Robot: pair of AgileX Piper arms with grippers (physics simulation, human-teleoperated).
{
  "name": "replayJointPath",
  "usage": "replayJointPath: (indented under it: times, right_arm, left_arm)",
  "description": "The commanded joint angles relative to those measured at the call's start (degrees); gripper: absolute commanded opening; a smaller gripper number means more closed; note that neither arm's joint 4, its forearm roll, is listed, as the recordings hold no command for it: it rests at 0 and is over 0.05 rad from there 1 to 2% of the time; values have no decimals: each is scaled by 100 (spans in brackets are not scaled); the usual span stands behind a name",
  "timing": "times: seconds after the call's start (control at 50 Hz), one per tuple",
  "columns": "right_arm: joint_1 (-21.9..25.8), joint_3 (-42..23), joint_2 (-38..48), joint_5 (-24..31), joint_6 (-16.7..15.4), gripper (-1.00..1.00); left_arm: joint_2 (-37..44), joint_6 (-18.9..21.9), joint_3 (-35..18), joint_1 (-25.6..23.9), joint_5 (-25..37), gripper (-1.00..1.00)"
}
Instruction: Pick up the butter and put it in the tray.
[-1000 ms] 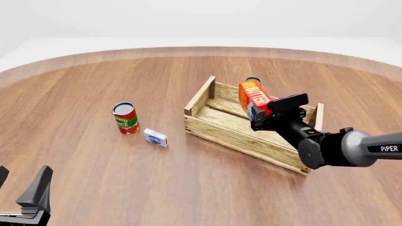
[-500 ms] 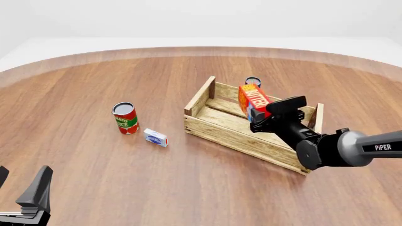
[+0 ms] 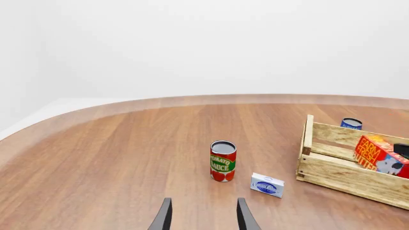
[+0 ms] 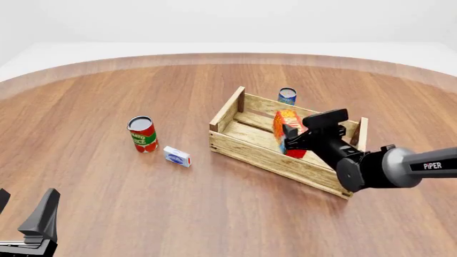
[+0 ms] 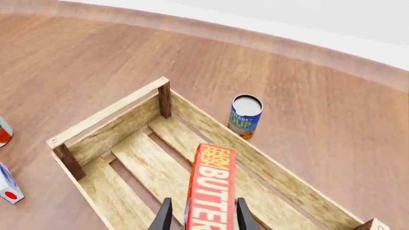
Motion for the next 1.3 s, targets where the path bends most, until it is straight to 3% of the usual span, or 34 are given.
replayJointPath:
  times: [0.02, 0.94, 1.3]
  right_arm:
    - [-10, -49, -24, 22, 59, 100]
    - [-68, 341, -1067, 252, 57, 100]
    - [-122, 592, -1675, 306, 205, 100]
  left_arm:
    - [0, 0, 0, 0, 0, 100]
    - [0, 0, 0, 0, 0, 100]
    - [0, 0, 0, 0, 0, 100]
